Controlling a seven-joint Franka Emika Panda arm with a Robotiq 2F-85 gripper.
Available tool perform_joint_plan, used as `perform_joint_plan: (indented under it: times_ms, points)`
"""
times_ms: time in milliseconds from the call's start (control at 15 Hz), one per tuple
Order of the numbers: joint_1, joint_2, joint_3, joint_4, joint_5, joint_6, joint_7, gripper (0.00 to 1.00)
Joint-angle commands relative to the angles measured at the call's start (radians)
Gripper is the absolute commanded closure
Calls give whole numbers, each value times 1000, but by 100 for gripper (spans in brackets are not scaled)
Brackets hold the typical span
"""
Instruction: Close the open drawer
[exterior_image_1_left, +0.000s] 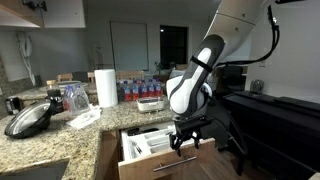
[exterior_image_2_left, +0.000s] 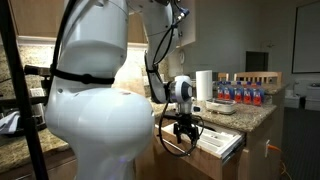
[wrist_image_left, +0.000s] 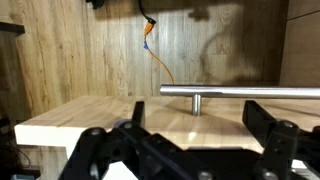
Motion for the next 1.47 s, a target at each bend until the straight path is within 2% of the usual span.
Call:
perform_joint_plan:
  times_ms: [0,400,1000,1400]
  points:
    - [14,9,-31,27,-63,-21,39,0]
    - [7,41,-44,79,-88,-59,16,0]
    - [5,115,-73,152,-60,82,34,0]
    - [22,180,-102,236,-45,125,48,0]
